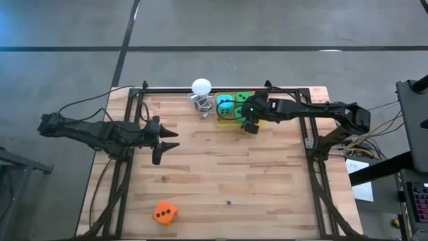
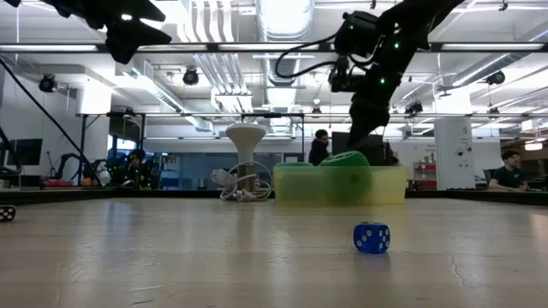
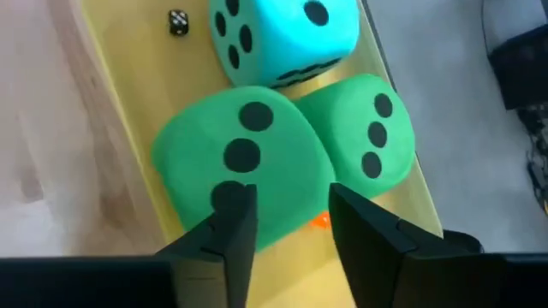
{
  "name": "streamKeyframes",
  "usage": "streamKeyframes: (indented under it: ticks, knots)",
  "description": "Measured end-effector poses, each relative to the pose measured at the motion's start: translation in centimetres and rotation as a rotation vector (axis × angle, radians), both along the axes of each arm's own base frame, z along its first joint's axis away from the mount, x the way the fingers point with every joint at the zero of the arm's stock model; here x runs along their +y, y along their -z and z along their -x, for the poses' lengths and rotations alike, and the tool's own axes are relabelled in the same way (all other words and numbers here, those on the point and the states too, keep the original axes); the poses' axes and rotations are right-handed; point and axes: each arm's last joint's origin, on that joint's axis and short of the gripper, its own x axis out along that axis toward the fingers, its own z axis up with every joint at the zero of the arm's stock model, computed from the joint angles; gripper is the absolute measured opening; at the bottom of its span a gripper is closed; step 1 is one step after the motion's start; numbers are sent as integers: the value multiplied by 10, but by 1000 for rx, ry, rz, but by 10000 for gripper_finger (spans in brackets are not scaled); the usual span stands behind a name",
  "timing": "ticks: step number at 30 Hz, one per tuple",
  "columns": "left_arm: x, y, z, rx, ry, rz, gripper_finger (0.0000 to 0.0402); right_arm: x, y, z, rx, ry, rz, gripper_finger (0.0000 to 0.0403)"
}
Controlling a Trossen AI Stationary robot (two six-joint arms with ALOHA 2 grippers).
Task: Pick & Place Dice
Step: Put the large green dice into the yellow bin, then put the small black dice into the yellow bin
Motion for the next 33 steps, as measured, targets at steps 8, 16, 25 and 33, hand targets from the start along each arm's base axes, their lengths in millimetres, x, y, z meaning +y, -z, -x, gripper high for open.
streamKeyframes:
  ticks: [8,16,25,33]
  knots:
    - [0,1,0,7,-3,8,203,-12,6,5,30,20,-30,60]
    - [0,1,0,10,-2,4,203,-13,14,14,29,53,-87,10]
    - [0,-3,1,10,-12,33,203,-3,-26,13,-147,31,-18,8]
    - [0,0,6,234,-56,143,203,23,-66,37,-379,13,-138,8]
